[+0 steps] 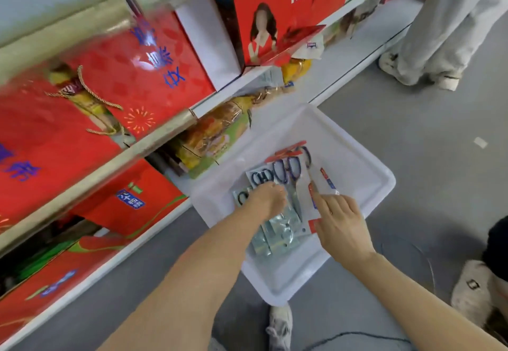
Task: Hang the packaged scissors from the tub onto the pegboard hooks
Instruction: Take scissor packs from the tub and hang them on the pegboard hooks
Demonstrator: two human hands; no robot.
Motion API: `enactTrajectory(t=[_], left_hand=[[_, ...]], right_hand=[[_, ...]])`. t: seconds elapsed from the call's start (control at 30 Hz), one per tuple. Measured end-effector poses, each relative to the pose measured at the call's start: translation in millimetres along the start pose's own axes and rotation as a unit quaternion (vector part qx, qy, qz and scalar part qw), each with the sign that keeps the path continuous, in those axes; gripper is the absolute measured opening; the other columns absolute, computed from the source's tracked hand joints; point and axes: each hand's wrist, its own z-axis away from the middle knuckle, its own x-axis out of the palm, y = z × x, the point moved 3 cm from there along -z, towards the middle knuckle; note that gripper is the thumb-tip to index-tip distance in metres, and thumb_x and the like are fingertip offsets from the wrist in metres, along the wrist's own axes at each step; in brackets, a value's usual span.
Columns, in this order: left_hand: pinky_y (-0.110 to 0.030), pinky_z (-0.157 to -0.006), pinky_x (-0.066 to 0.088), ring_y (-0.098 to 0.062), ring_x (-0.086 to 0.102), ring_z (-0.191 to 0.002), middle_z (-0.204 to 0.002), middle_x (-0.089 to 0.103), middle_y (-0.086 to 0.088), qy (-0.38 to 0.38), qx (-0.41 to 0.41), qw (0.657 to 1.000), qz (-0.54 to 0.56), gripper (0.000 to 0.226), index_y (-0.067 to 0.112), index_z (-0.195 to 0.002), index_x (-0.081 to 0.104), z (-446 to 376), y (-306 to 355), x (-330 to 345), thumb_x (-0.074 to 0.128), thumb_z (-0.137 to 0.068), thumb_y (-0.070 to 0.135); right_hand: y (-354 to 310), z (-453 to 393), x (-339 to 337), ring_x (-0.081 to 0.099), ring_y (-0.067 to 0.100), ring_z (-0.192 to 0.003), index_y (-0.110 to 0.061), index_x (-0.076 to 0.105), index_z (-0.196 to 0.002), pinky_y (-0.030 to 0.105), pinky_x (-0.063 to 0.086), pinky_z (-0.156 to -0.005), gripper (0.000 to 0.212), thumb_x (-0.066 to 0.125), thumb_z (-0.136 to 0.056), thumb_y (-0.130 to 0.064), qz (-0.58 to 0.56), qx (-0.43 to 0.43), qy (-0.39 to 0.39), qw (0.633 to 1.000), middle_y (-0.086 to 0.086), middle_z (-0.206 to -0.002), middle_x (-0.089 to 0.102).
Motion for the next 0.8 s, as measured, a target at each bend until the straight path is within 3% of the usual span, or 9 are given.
enactTrajectory(t=[0.1,0.23,0.4,0.53,0.63,0.73,0.8], left_hand=[[-0.038,-0.094,0.046,-0.030,0.056,-0.120,-0.134,0.058,-0.013,-0.049,0.020,0.998,-0.022,0.035,0.005,-0.127,0.059,-31.7,-1.2,3.1,0.035,-0.102,0.012],[-0.042,-0.099,0.043,-0.029,0.045,-0.126,-0.144,0.044,-0.009,-0.062,0.023,0.996,-0.058,0.041,0.011,-0.139,0.044,-49.1,-9.1,15.6,0.047,-0.099,0.010],[-0.038,-0.101,0.036,-0.027,0.049,-0.122,-0.129,0.055,-0.007,-0.034,0.075,0.991,-0.110,0.050,0.015,-0.129,0.054,-37.6,-21.1,2.7,0.072,-0.082,0.019],[-0.040,-0.072,0.049,-0.029,0.060,-0.093,-0.105,0.062,-0.008,0.017,0.064,0.997,0.030,0.040,0.010,-0.116,0.057,-6.6,-40.4,-4.7,0.063,-0.078,-0.003],[-0.038,-0.058,0.049,-0.030,0.061,-0.068,-0.083,0.063,-0.008,0.080,0.040,0.991,0.103,0.030,0.010,-0.097,0.062,20.4,-53.1,-4.0,0.071,-0.069,0.001],[-0.031,-0.057,0.041,-0.025,0.059,-0.071,-0.093,0.061,0.000,0.141,-0.078,0.965,0.208,0.018,0.017,-0.102,0.060,47.8,-74.9,-14.4,0.069,-0.087,0.022],[-0.033,-0.062,0.043,-0.023,0.059,-0.079,-0.090,0.057,0.007,0.211,-0.175,0.910,0.312,0.018,0.021,-0.099,0.057,68.6,-91.5,-23.9,0.068,-0.089,0.030]], right_hand=[[3.4,7.3,16.7,0.062,0.035,-0.089,0.000,0.062,-0.117,0.047,0.047,-0.090,0.046,0.067,-0.072,-0.006,-0.002,-0.002,-0.004,1.000,0.011,-0.099,0.065],[4.2,9.8,30.1,0.062,0.033,-0.091,-0.003,0.063,-0.117,0.044,0.046,-0.091,0.041,0.054,-0.079,-0.012,-0.003,-0.006,-0.020,1.000,0.010,-0.101,0.067],[8.9,-0.1,37.0,0.063,0.030,-0.078,-0.007,0.067,-0.102,0.041,0.052,-0.078,0.038,0.074,-0.065,-0.001,-0.021,-0.025,-0.058,0.998,0.006,-0.086,0.067],[6.5,-18.2,43.2,0.059,0.025,-0.059,-0.009,0.069,-0.082,0.032,0.051,-0.058,0.047,0.072,-0.041,0.012,-0.018,-0.114,-0.102,0.988,0.002,-0.067,0.064],[-2.9,-32.4,47.6,0.056,0.024,-0.055,-0.011,0.069,-0.080,0.030,0.048,-0.052,0.049,0.067,-0.038,0.013,-0.001,-0.220,-0.144,0.965,0.002,-0.064,0.061],[-17.1,-43.6,54.0,0.056,0.023,-0.058,-0.012,0.069,-0.079,0.028,0.046,-0.053,0.043,0.055,-0.047,0.012,0.007,-0.306,-0.138,0.942,0.002,-0.066,0.060],[-24.0,-47.0,67.4,0.060,0.022,-0.071,-0.014,0.070,-0.089,0.030,0.051,-0.062,0.040,0.066,-0.056,0.009,0.048,-0.370,-0.135,0.918,0.002,-0.080,0.065]])
